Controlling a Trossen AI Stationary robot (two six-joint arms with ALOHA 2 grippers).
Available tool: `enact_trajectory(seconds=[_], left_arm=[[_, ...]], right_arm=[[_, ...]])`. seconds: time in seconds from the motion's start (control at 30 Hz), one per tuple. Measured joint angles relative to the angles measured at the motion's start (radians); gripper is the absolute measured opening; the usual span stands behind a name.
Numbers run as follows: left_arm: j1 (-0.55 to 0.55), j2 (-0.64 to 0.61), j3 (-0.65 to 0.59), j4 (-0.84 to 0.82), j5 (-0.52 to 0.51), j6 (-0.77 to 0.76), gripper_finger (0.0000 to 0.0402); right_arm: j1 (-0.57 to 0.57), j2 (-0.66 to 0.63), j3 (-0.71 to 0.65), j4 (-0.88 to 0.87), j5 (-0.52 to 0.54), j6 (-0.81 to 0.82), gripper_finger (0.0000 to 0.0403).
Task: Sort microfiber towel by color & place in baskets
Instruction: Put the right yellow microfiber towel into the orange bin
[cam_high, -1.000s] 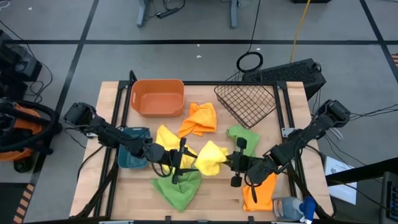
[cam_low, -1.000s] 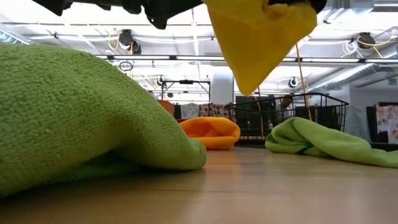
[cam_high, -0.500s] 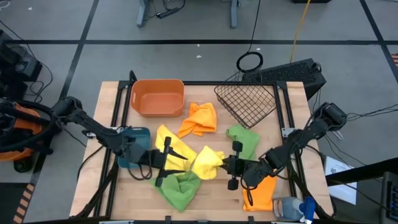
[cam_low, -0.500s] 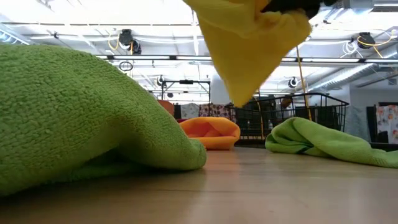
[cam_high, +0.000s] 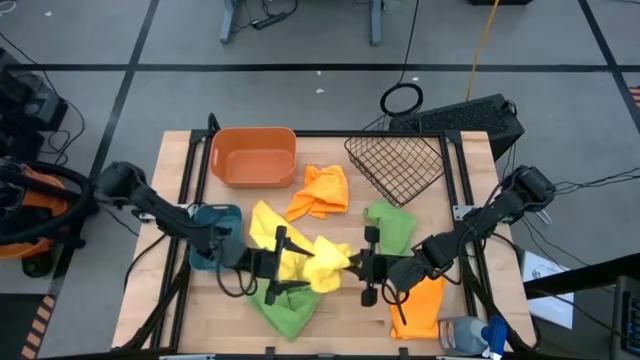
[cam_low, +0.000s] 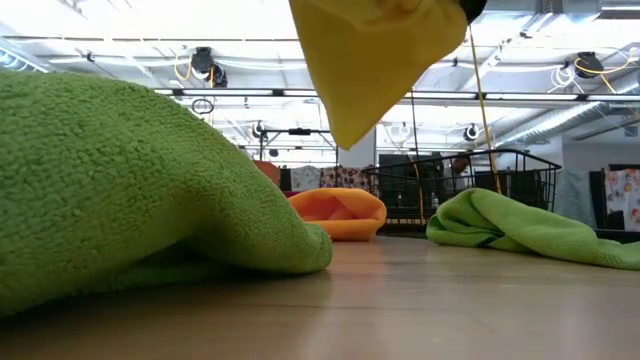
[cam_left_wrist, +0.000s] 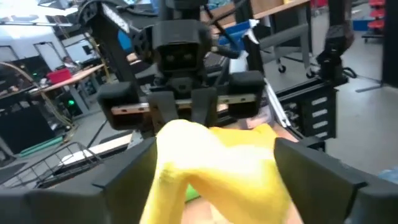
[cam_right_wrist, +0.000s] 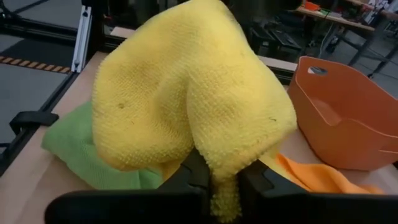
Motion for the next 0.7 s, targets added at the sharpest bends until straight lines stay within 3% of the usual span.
enact_trajectory(seconds=[0.13, 0.33, 0.5, 0.7], left_arm=[[0.038, 0.041, 0.000, 0.010, -0.030, 0.000, 0.0375], [0.087, 0.094, 0.000, 0.008, 0.043, 0.005, 0.0375], [0.098, 0.104, 0.000, 0.011, 0.054, 0.009, 0.0316], [0.100, 0.104, 0.000, -0.043, 0.117, 0.081, 0.0202]], right_arm=[[-0.002, 0.010, 0.000, 0.001, -0.001, 0.000, 0.0022], [-0.002, 0.010, 0.000, -0.002, -0.026, 0.009, 0.0022], [-0.002, 0.010, 0.000, -0.002, -0.027, 0.010, 0.0023], [-0.002, 0.010, 0.000, 0.005, -0.023, 0.031, 0.0023]])
